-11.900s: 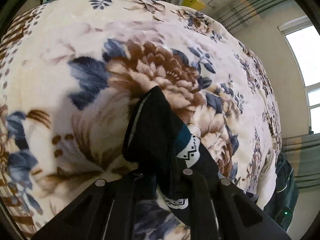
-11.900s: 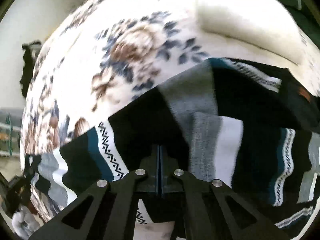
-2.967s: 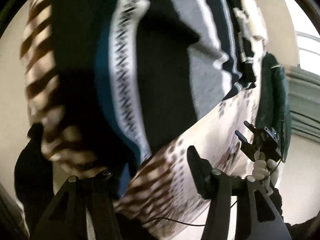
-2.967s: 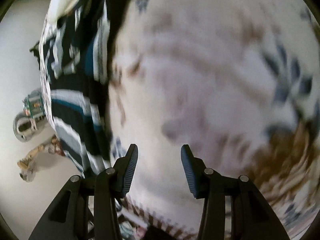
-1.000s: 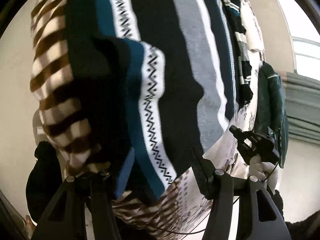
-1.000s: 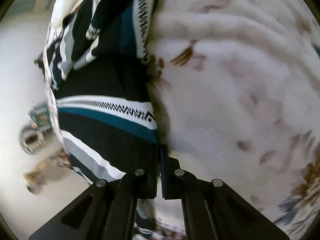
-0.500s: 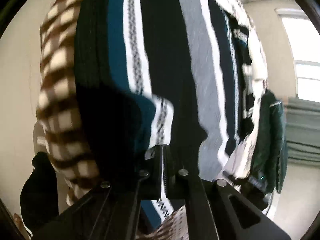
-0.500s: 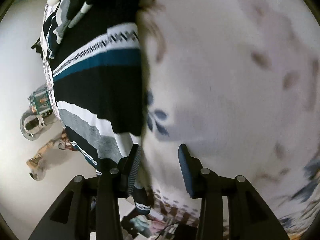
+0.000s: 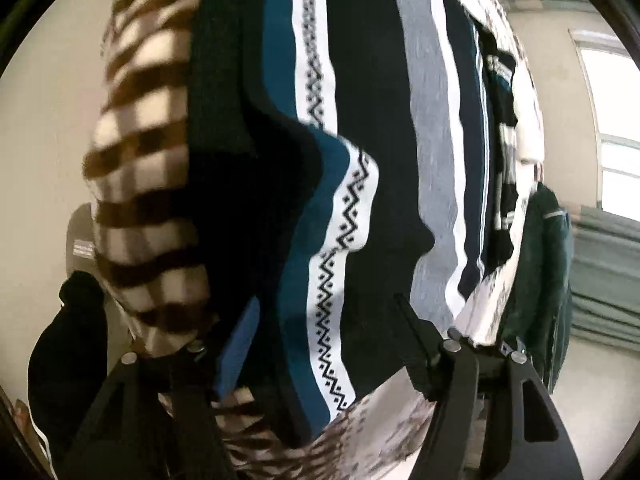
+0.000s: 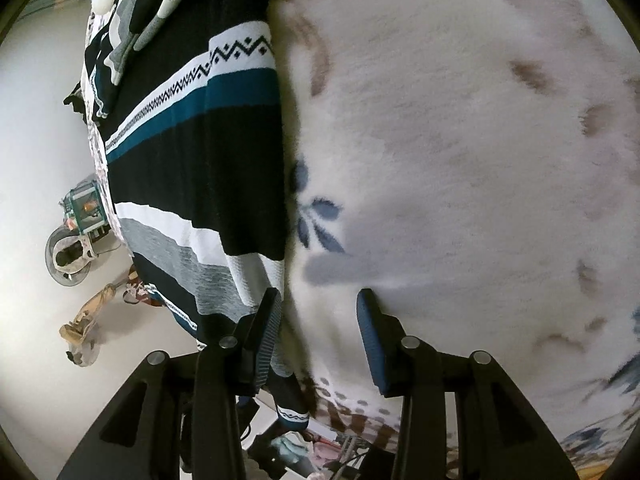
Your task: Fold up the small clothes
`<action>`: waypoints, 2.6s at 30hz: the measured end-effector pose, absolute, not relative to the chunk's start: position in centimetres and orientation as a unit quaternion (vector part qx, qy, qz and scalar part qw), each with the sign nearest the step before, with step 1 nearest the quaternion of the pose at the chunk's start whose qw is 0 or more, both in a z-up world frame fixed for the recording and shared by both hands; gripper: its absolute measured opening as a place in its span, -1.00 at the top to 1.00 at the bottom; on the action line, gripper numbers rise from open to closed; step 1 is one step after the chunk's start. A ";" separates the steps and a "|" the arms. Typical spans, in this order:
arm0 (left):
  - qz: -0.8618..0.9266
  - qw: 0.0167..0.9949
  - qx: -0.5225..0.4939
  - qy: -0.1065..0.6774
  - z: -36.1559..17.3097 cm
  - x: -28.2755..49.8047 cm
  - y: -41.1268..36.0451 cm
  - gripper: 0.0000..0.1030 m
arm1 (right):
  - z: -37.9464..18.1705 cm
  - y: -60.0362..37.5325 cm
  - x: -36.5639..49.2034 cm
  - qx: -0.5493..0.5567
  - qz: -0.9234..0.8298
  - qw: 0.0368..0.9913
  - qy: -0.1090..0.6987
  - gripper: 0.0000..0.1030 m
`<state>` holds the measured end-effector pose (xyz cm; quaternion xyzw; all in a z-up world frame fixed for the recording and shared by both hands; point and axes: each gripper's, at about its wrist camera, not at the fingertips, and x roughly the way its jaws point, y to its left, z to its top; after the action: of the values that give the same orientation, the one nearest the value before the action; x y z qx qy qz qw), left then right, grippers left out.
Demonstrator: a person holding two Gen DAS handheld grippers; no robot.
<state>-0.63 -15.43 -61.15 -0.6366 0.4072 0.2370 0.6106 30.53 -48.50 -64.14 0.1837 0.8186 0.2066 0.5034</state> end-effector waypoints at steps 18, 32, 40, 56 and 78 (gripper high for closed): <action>0.279 0.661 -0.606 0.342 -59.0 0.2 -7.9 0.96 | -64.0 -48.1 29.8 0.173 0.218 0.506 0.817 0.20; 0.288 0.673 -0.595 0.331 -58.3 0.7 -5.6 0.96 | -64.4 -44.7 29.4 0.202 0.226 0.517 0.800 0.94; 0.267 0.643 -0.607 0.384 -58.9 -0.3 -6.8 0.57 | -63.0 -45.5 27.3 0.164 0.232 0.500 0.818 0.82; 0.067 0.627 -0.600 0.493 -61.0 3.4 -23.3 0.97 | -64.1 -50.0 25.8 0.178 0.184 0.488 0.834 0.07; 0.107 0.592 -0.618 0.505 -61.6 -2.3 -22.4 0.96 | -65.2 -53.7 58.0 0.392 0.150 0.598 0.683 -0.01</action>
<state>-2.34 -22.36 -61.64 -0.6184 0.5053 0.1071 0.5923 58.02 -53.69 -65.21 0.3920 0.6832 0.1497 0.5976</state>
